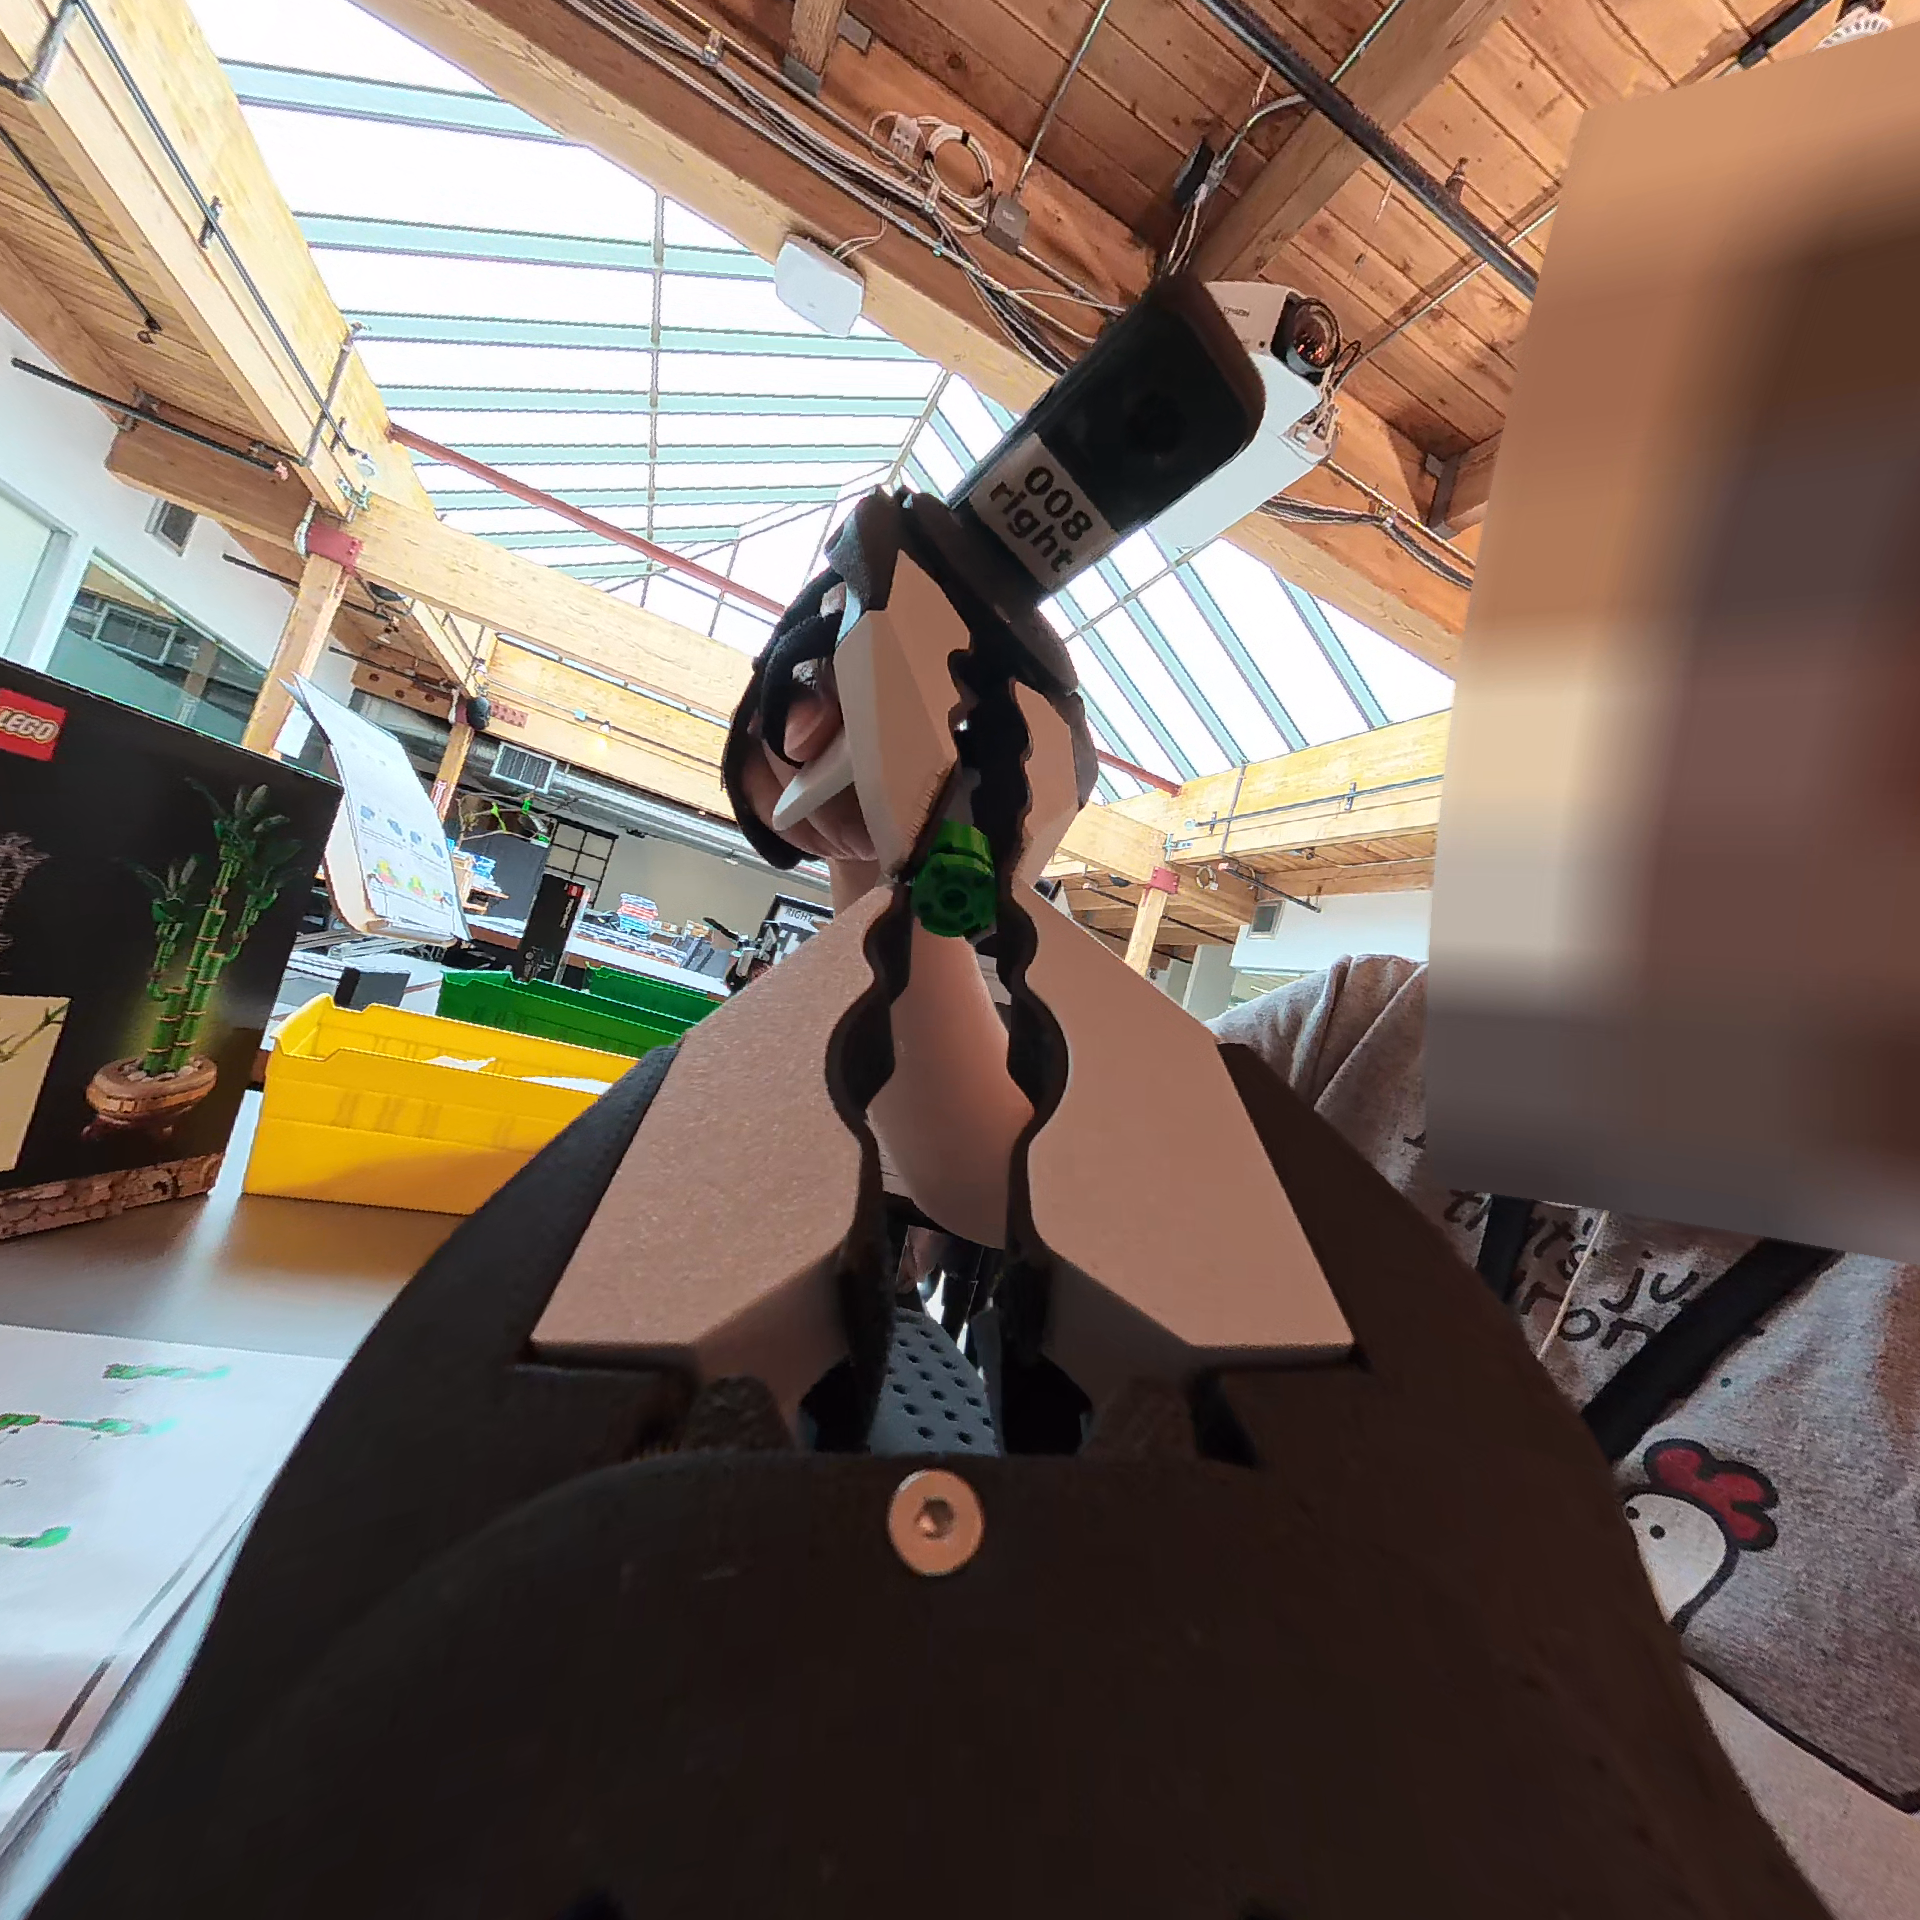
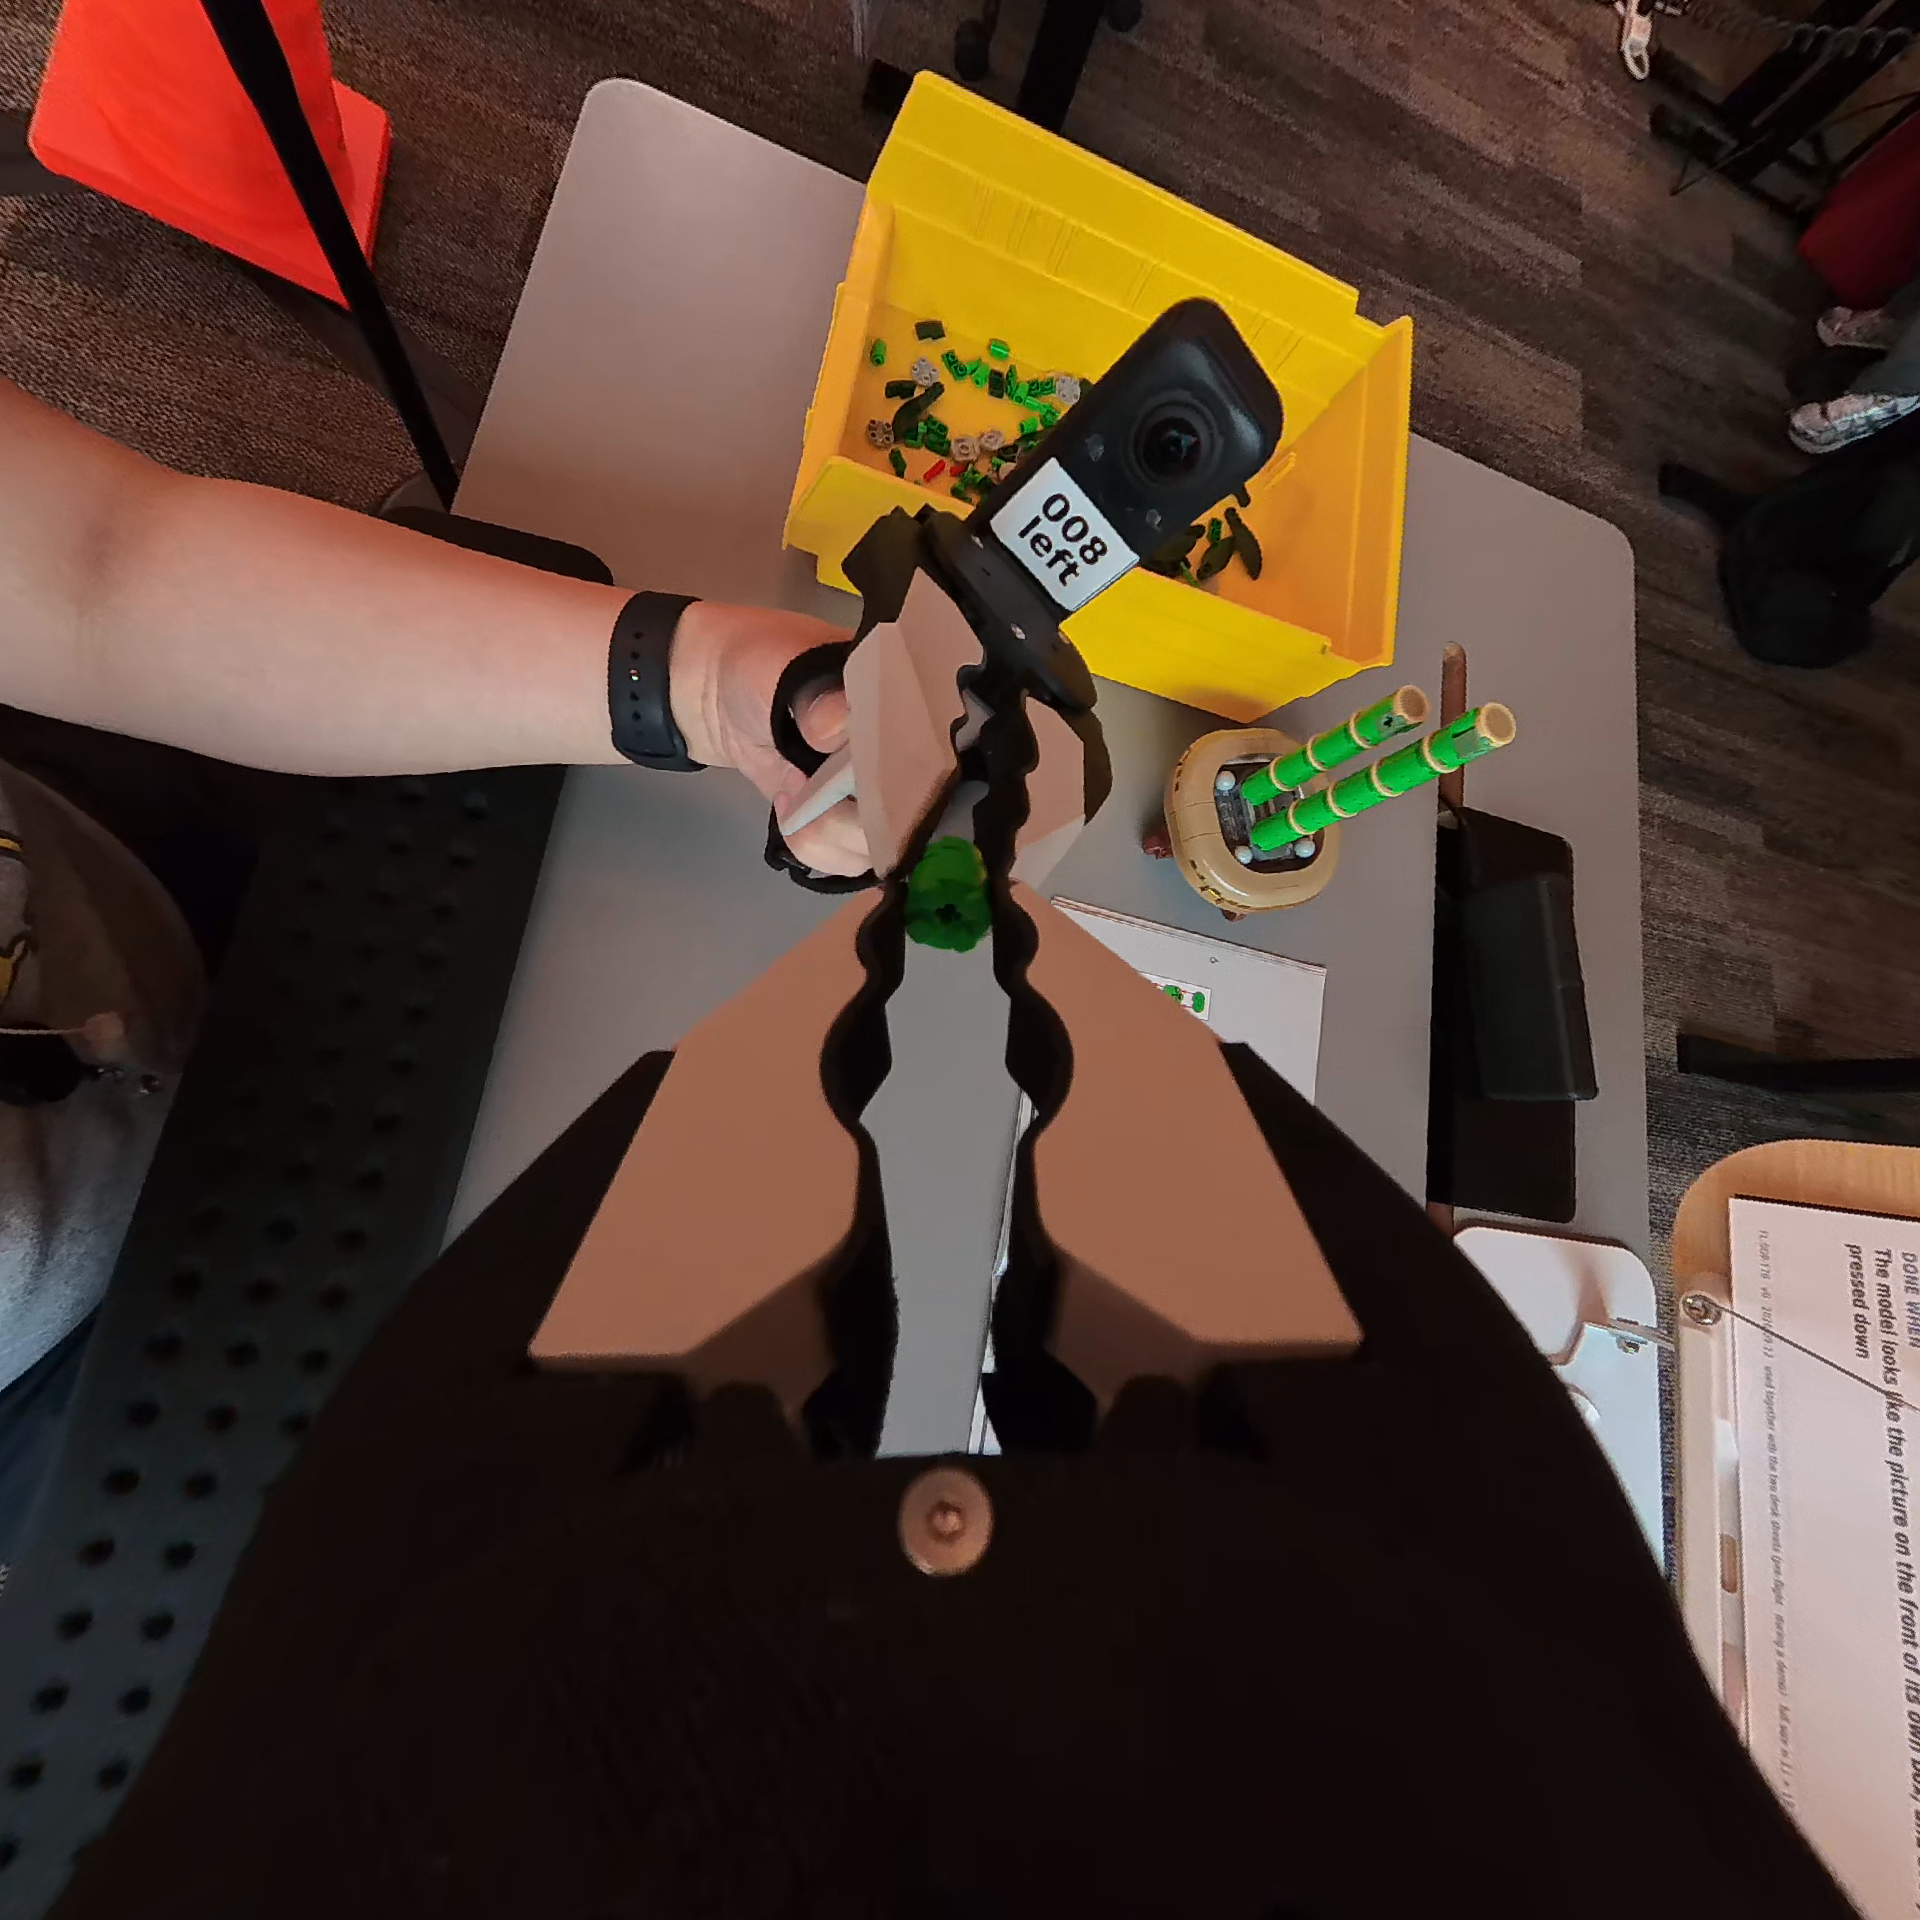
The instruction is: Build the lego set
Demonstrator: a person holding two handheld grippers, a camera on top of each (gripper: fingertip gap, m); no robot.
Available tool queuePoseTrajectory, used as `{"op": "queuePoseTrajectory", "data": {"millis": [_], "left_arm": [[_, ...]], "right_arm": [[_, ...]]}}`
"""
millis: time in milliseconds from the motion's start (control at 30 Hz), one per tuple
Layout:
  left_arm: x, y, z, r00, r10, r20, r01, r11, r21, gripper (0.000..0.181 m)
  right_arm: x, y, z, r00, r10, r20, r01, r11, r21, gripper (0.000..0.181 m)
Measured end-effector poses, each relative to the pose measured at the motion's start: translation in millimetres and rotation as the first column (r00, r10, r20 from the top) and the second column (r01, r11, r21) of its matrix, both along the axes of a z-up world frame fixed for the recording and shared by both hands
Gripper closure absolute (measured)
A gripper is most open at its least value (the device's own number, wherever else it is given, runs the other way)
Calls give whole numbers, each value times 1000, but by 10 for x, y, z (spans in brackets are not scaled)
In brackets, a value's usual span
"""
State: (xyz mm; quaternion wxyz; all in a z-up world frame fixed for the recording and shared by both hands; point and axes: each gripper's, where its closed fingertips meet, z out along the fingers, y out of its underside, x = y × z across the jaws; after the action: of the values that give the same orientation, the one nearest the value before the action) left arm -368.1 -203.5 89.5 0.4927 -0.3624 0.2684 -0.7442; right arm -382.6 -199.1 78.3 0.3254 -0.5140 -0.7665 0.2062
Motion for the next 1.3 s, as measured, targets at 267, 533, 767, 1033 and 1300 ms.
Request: {"op": "queuePoseTrajectory", "data": {"millis": [267,533,767,1033,1300], "left_arm": [[-18,-8,25,1000,30,7,-30,999,22,168],[-12,-30,27,1000,18,6,-19,999,30,168],[-25,-50,49,1000,9,22,-10,999,35,168],[-38,-52,65,999,13,32,-14,999,35,168],[-41,-56,79,999,2,41,-3,1000,25,168]], "right_arm": [[-19,-5,21,1000,-1,-11,1,1000,-7,166],[-23,-29,23,999,31,-14,-31,999,21,165],[-44,-54,45,998,55,-30,-53,997,56,165],[-63,-62,58,996,73,-43,-69,993,92,166],[-68,-71,72,995,87,-51,-81,990,111,166]]}}
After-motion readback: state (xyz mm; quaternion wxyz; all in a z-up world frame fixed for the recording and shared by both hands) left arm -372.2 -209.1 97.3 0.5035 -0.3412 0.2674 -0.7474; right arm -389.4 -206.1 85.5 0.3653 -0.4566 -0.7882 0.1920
